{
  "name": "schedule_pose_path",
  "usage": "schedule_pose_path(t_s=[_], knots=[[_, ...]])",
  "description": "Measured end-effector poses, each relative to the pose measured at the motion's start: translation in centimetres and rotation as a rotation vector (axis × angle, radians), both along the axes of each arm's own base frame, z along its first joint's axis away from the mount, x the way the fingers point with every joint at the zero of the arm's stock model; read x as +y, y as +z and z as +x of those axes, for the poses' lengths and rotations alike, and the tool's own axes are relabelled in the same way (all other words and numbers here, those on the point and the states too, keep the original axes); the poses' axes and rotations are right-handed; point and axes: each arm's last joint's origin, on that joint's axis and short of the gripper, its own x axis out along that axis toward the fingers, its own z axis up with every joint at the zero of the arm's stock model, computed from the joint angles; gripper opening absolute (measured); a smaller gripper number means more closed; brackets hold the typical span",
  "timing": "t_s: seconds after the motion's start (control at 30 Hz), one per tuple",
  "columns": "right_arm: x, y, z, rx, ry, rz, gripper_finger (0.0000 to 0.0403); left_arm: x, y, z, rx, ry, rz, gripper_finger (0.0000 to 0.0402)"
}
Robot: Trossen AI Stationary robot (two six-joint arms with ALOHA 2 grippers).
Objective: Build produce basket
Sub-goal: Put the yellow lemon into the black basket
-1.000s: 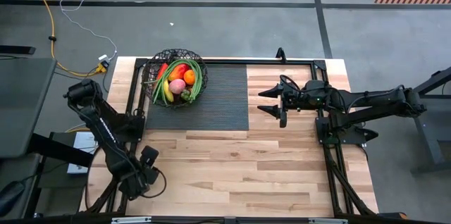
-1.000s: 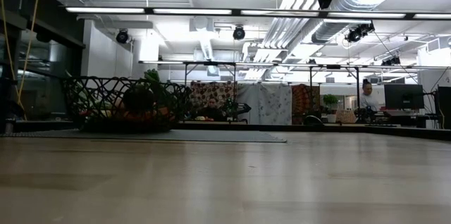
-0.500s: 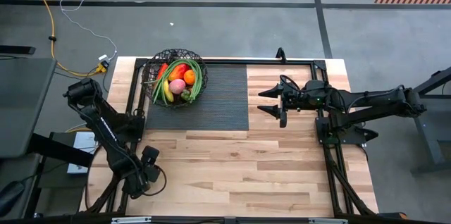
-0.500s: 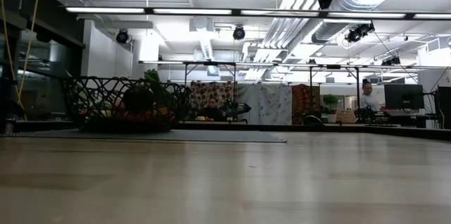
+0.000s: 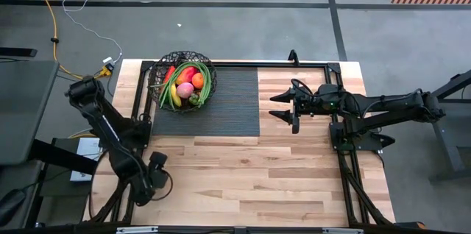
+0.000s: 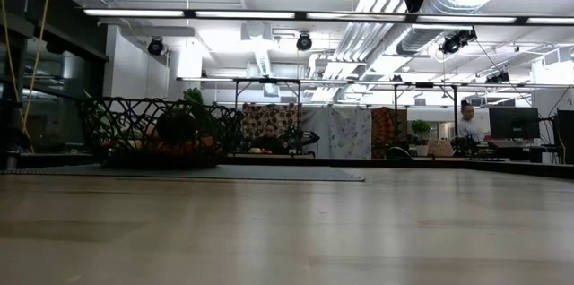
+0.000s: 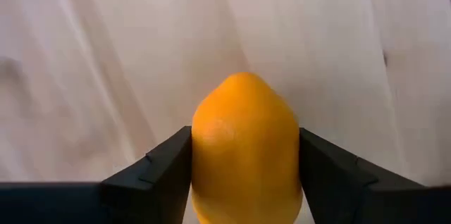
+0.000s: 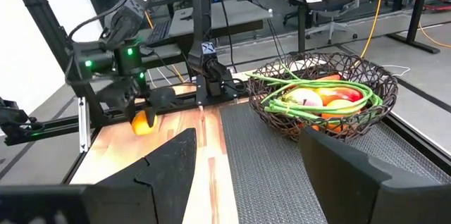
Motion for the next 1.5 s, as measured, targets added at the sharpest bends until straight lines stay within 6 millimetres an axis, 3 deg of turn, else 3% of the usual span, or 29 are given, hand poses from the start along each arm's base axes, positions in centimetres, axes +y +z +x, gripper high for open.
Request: schedule_pose_path(t_s=[0.2, 0.43, 0.6, 0.8, 0.9, 1.07, 1.27, 1.5], knots=[[0.0, 0.0, 0.0, 0.002, 0.0, -0.001, 0.0243, 2.6, 3.3, 1.1, -0.195, 0.12, -0.047, 0.0204], [0.0, 0.0, 0.0, -0.001, -0.014, 0.016, 0.0243, 8.7, 10.5, 3.5, -0.767, 0.408, 0.085, 0.0203], [0.0, 0.0, 0.0, -0.003, -0.014, 0.018, 0.0243, 13.4, 14.1, 4.3, -1.08, 0.578, 0.147, 0.0203], [0.0, 0.5, 0.0, -0.051, -0.014, 0.021, 0.0243, 17.2, 17.0, 5.1, -1.413, 0.552, 0.058, 0.0202], [0.0, 0.7, 0.1, -0.079, -0.013, 0.02, 0.0243, 18.6, 17.2, 5.7, -1.529, 0.503, -0.009, 0.0203], [0.0, 1.2, 0.1, -0.13, -0.01, 0.018, 0.0243, 20.0, 15.4, 7.0, -1.57, 0.475, -0.071, 0.0204], [0.0, 1.4, 0.1, -0.152, -0.005, 0.018, 0.0243, 19.5, 13.0, 9.0, -1.559, 0.463, -0.157, 0.0205], [0.0, 1.4, 0.1, -0.151, 0.006, 0.019, 0.0243, 19.3, 12.7, 9.9, -1.591, 0.455, -0.149, 0.0206]])
